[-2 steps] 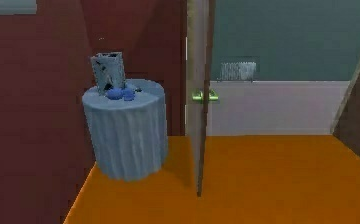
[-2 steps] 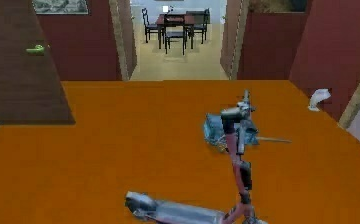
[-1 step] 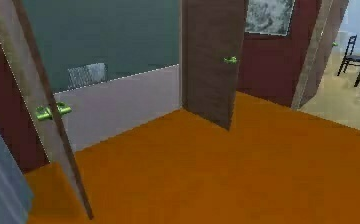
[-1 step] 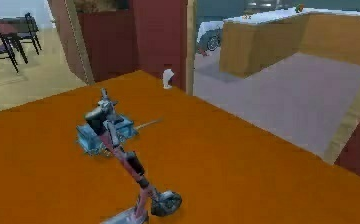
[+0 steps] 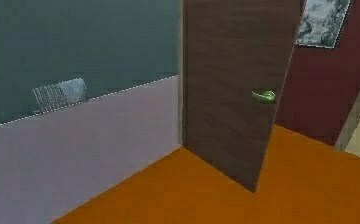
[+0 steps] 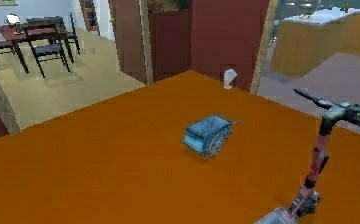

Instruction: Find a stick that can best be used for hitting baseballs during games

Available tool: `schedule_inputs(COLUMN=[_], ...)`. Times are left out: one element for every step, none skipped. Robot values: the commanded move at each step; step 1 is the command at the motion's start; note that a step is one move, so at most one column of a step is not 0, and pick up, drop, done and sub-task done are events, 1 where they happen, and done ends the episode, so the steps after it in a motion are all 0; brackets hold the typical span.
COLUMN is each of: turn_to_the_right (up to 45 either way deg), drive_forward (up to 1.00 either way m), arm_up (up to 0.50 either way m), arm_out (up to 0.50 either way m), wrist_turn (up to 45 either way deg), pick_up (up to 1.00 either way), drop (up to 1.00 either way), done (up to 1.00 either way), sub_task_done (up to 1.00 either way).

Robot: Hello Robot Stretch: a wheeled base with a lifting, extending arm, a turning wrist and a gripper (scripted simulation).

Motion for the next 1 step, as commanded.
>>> schedule_inputs(turn_to_the_right=[30.0], drive_forward=[0.00], arm_up=[0.00], arm_out=[0.00], wrist_turn=[0.0], pick_up=[0.00], drop=[0.00], done=[0.00], sub_task_done=[0.00])
